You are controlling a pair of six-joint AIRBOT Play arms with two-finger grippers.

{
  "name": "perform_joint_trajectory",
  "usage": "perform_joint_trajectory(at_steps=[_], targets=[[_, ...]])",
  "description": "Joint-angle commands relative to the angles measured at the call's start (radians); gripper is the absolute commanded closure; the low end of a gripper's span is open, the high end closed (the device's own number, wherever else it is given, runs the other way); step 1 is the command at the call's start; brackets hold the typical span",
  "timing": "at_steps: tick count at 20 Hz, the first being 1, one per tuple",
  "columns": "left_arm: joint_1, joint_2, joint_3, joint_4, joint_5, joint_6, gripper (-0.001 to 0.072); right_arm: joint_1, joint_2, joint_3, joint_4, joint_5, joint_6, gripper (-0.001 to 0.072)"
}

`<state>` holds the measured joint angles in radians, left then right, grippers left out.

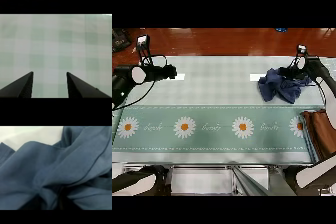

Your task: Fold the shirts.

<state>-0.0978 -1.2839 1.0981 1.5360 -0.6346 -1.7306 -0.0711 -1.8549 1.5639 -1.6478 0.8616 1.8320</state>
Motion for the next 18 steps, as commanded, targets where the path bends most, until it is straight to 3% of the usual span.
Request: perform_joint_trajectory(at_steps=[1, 4, 8, 13, 18], targets=[[0.033, 0.011, 0.047, 0.001, -0.185, 0.008, 0.0199, -0.010, -0.017, 0.033, 0.111, 0.107, -0.100, 0.0683], [0.107, 0.064, 0.135, -0.008, -0.350, 0.018, 0.0199, -0.008, 0.068, 0.140, 0.133, 0.136, -0.168, 0.0684], [0.120, 0.258, 0.069, -0.147, -0.439, 0.126, 0.0199, 0.013, 0.243, 0.333, 0.182, 0.130, -0.254, 0.0684], [0.082, 0.454, -0.158, -0.254, -0.442, 0.125, 0.0199, 0.093, 0.452, 0.486, 0.209, 0.125, -0.359, 0.0684], [0.061, 0.471, -0.192, -0.265, -0.352, 0.122, 0.0199, 0.233, 0.628, 0.486, 0.211, 0.133, -0.438, 0.0684]])
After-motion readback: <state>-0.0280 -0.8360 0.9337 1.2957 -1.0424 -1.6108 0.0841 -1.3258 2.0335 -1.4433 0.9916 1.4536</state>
